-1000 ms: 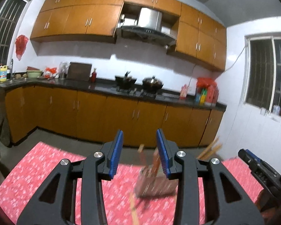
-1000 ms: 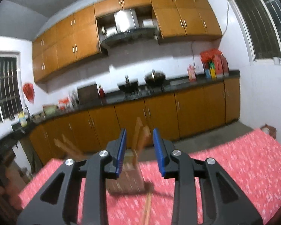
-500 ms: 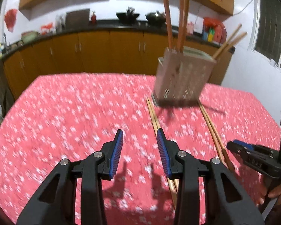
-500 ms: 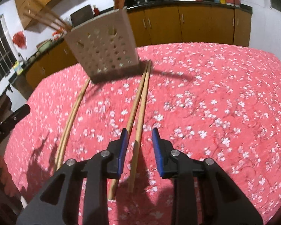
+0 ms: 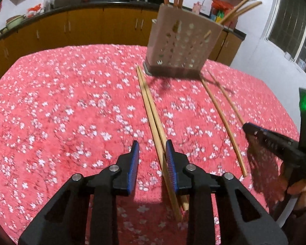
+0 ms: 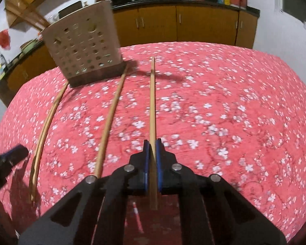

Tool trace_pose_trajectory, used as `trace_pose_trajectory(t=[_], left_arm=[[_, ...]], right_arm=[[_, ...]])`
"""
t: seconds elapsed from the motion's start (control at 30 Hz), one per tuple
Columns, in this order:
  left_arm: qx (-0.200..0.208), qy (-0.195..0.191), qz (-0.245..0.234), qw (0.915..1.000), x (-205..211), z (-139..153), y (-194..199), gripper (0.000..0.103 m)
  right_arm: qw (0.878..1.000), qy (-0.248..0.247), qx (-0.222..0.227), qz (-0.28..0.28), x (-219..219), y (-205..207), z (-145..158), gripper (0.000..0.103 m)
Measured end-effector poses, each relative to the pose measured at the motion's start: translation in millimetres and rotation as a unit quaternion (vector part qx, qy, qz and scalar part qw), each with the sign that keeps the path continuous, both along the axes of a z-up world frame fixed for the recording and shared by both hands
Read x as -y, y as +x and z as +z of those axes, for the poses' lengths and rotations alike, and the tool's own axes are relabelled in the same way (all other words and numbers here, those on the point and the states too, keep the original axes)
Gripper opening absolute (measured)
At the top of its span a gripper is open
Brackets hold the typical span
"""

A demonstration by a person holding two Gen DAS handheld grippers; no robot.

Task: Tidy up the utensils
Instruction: 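Close the right tool on a chopstick while the left tool grasps another chopstick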

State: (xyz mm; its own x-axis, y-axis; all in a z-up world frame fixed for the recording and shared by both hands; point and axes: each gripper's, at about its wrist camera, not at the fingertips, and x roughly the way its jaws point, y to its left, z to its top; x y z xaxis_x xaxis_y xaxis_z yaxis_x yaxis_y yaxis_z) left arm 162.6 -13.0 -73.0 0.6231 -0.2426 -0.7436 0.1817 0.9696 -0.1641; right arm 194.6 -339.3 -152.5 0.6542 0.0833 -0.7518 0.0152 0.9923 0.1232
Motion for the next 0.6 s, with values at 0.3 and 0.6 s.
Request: trace_pose_trajectory(t=[0.3,0.6], left_arm=[[-0.005,0.035,-0.012,0.9993,13,-9,0,0.023],[0.002,0.057,-0.010,0.9983,19,-12,0,0.018]], right_arm=[[1.000,-0.014,0.005,0.006,-1,-4,0,0.008],[1.000,-0.016,0.005,0.017,-4,-7,0,0.010]])
